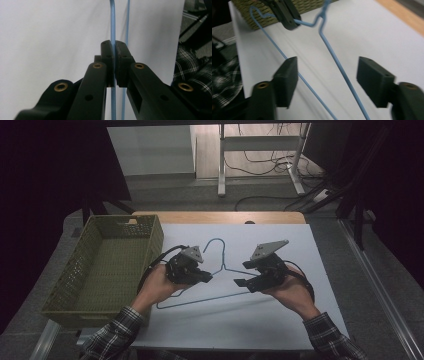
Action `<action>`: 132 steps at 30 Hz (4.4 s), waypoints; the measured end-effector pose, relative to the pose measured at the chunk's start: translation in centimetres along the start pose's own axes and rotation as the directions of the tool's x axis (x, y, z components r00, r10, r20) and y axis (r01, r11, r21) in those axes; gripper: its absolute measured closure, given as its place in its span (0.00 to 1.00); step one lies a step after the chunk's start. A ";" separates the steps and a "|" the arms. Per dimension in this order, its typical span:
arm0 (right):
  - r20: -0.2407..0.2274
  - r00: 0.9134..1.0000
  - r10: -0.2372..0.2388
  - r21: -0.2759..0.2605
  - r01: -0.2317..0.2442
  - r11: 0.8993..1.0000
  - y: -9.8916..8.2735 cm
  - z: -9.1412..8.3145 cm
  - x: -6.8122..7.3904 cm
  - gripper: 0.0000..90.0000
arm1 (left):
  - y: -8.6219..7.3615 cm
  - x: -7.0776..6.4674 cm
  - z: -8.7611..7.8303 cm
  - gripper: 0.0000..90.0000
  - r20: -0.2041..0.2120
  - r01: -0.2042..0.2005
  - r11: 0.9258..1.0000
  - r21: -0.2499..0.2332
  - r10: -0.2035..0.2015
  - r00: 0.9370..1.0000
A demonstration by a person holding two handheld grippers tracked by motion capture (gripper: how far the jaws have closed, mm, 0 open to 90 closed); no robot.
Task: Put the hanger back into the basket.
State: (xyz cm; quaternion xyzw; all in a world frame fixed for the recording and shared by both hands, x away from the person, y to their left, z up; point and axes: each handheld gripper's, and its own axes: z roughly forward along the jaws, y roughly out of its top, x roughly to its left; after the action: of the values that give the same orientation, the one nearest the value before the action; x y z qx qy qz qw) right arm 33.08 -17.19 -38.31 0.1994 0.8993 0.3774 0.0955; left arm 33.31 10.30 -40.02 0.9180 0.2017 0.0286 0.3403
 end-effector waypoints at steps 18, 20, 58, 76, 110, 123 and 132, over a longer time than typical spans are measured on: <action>0.093 0.983 0.159 -0.140 -0.145 0.980 -3.4 -4.0 -0.2 0.09 | -0.6 2.2 -5.8 0.97 -0.170 0.177 0.979 -0.105 -0.193 0.966; 0.099 0.980 0.174 -0.144 -0.159 0.977 -4.0 -4.1 -0.2 0.08 | -0.8 2.6 -6.5 0.97 -0.183 0.190 0.975 -0.114 -0.208 0.961; 0.140 0.927 0.347 -0.172 -0.322 0.931 -11.8 -5.3 -0.4 0.07 | -16.0 7.4 -21.1 0.97 -0.444 0.398 0.862 -0.313 -0.504 0.741; 0.151 0.902 0.404 -0.170 -0.379 0.910 -14.0 -5.7 -0.7 0.07 | -21.3 9.9 -19.6 0.97 -0.450 0.410 0.845 -0.342 -0.531 0.718; 0.082 0.921 0.382 -0.149 -0.367 0.918 -13.9 -4.9 -0.4 0.03 | -21.9 10.8 -14.1 0.46 -0.463 0.488 0.844 -0.225 -0.533 0.709; 0.131 0.921 0.368 -0.115 -0.354 0.928 -14.1 -4.7 -0.4 0.00 | -20.0 7.9 -14.5 0.24 -0.298 0.434 0.831 -0.347 -0.537 0.789; 0.141 0.919 0.369 -0.124 -0.353 0.927 -14.2 -5.1 -0.3 0.00 | -17.9 4.4 -14.7 0.18 -0.222 0.373 0.828 -0.419 -0.491 0.842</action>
State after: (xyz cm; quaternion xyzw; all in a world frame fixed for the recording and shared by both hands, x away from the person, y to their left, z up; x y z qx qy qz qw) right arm 27.62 -29.56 -44.92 0.3871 0.8171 0.4138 0.1063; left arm 28.25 33.31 -40.46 0.7520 0.4504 0.1347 0.4621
